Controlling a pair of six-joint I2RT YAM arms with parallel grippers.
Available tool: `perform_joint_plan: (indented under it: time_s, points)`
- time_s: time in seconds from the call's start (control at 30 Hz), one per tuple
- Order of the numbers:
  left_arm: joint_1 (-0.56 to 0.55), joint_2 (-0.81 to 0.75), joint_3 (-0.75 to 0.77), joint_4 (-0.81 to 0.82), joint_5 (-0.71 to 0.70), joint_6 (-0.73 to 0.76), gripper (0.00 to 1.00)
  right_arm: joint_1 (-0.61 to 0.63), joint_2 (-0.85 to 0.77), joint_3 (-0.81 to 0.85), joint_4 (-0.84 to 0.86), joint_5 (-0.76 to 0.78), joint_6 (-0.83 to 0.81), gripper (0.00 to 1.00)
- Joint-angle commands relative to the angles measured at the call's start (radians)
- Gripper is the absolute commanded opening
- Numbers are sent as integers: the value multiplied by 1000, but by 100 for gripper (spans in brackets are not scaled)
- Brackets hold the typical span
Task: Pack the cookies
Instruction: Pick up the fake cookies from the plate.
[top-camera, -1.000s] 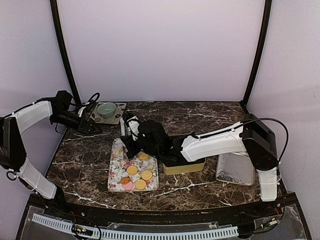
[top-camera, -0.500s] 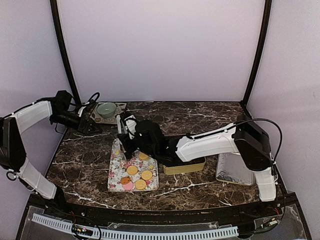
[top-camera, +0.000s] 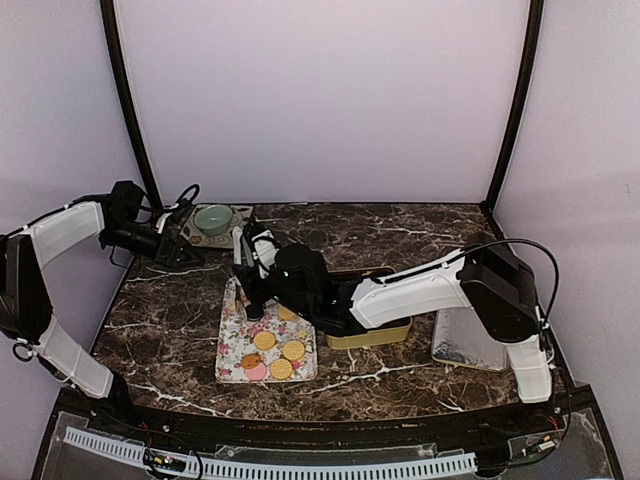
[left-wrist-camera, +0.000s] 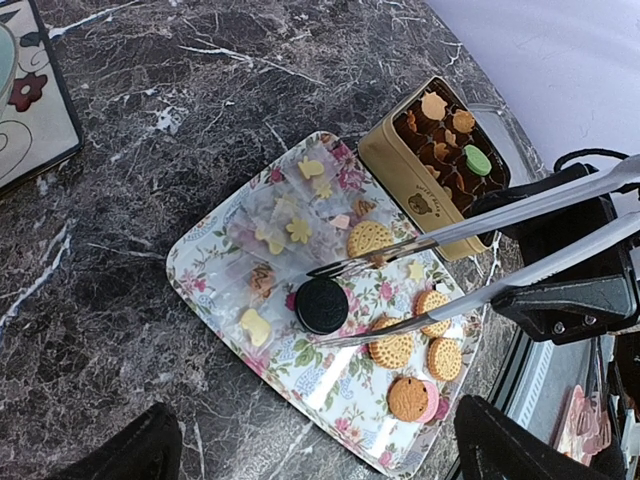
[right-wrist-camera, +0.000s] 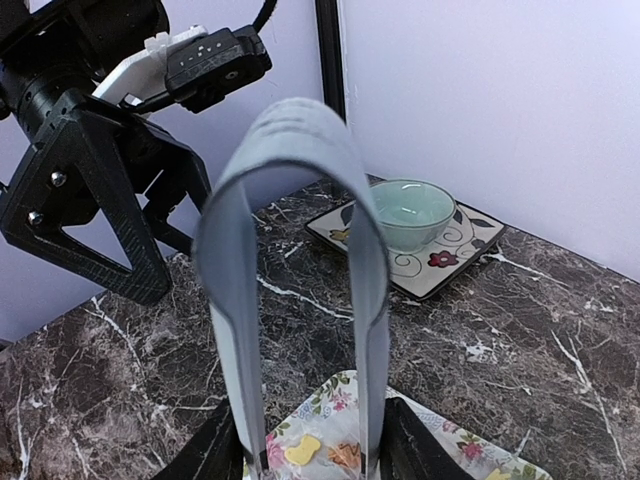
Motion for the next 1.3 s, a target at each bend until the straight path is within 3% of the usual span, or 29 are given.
perform_joint_plan:
  time_s: [0.0,0.53,0.9,1.1,1.27]
  points:
    - [3,-39,-8,-28,22,18,98,-5,27,-20,66,-1,8,45]
    - [2,-32,-10,-30,35,15,97,10,-18,-119,90,64,-10,44]
    - [3,-34,-14,-40,37,24,95,13,-58,-82,85,107,-60,15]
    - [3,-34,-14,-37,41,20,94,10,-203,-117,73,116,-93,13]
    - [3,-35,-12,-37,49,17,93,1,-411,-254,22,141,-92,12]
